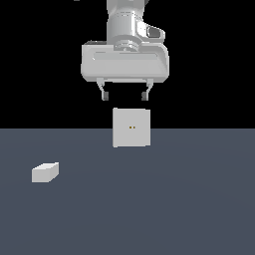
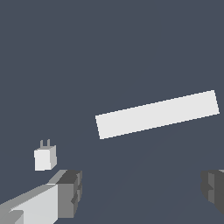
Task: Plug the charger into the wall socket.
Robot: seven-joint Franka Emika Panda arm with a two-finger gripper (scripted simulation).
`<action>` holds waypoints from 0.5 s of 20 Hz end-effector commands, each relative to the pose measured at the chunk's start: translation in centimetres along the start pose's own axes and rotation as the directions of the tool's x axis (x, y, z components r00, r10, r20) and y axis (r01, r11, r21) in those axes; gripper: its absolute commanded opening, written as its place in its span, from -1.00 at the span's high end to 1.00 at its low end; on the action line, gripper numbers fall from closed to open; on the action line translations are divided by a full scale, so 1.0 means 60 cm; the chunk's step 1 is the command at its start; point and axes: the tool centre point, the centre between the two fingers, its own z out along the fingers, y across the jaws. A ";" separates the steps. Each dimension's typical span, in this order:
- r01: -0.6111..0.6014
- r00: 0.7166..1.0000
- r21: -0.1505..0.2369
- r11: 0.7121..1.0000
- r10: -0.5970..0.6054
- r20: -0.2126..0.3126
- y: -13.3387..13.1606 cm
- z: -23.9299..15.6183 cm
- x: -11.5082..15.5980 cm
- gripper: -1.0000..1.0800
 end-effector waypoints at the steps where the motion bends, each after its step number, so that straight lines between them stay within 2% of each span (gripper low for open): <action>1: 0.000 1.000 0.000 1.000 0.000 0.000 0.000 0.000 0.000 -0.92; 10: 0.004 1.000 0.001 1.000 -0.004 -0.025 -0.013 0.008 -0.006 -0.92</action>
